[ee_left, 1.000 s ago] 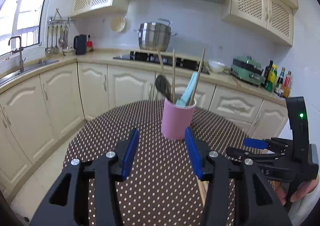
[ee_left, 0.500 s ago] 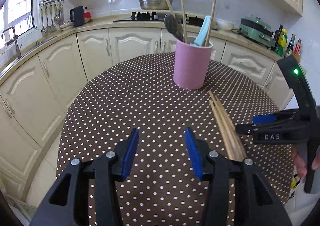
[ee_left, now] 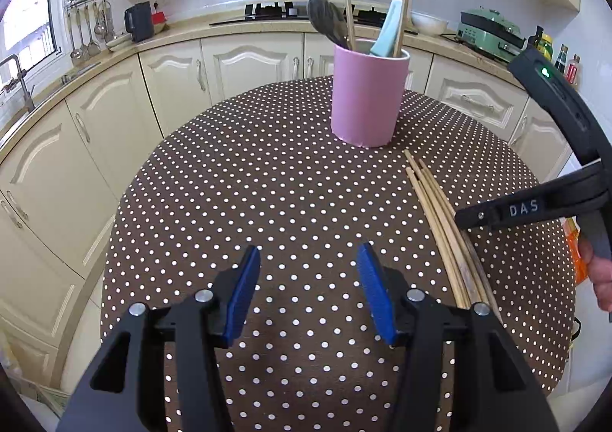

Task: Organize utensils
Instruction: 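Grasp one wooden chopstick from the pile with the right gripper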

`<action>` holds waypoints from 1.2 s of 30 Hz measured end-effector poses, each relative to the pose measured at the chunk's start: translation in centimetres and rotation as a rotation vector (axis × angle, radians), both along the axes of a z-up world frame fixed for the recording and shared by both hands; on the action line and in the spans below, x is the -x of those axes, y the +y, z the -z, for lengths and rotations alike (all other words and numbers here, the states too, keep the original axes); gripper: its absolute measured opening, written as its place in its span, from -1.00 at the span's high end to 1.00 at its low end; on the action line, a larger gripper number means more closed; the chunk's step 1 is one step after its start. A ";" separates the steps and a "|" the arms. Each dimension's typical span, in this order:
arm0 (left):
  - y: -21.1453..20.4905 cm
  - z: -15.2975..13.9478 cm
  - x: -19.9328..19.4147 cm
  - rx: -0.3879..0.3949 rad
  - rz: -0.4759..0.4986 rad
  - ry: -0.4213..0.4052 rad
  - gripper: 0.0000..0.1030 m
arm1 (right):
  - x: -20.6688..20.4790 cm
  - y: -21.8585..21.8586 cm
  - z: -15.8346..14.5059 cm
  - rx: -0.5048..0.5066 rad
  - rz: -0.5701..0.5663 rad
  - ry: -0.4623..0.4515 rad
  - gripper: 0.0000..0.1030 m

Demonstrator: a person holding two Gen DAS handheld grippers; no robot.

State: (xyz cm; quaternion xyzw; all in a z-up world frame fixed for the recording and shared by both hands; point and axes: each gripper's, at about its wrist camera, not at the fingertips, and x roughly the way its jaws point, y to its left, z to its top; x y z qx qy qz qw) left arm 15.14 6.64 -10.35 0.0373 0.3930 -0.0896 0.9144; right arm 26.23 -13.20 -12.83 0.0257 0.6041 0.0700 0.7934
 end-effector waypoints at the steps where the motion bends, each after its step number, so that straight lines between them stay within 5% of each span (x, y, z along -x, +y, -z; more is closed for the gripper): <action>1: -0.1 0.0 0.1 -0.001 0.003 -0.003 -0.03 | -0.2 0.2 0.0 0.005 -0.006 -0.002 0.34; 10: -1.4 0.2 -0.2 -0.014 0.025 0.008 -0.12 | -0.2 1.4 0.3 0.013 -0.015 0.009 0.34; 16: -2.6 0.5 -1.1 -0.002 0.029 0.041 -0.14 | 0.7 2.7 0.5 0.123 -0.092 -0.081 0.50; 18: -2.9 0.6 -1.4 0.004 0.030 0.054 -0.15 | 0.6 2.0 0.4 0.088 -0.079 -0.078 0.75; 21: -3.7 0.8 -2.2 0.027 0.052 0.095 -0.15 | 0.3 -0.8 0.3 -0.043 -0.054 -0.056 0.89; 26: -5.4 1.6 -3.7 0.066 0.103 0.180 -0.16 | -0.3 -3.8 0.7 -0.224 -0.030 -0.024 0.89; 36: -9.6 3.0 -6.3 -0.027 0.123 0.242 -0.18 | -1.0 -7.5 1.4 -0.325 -0.065 -0.023 0.89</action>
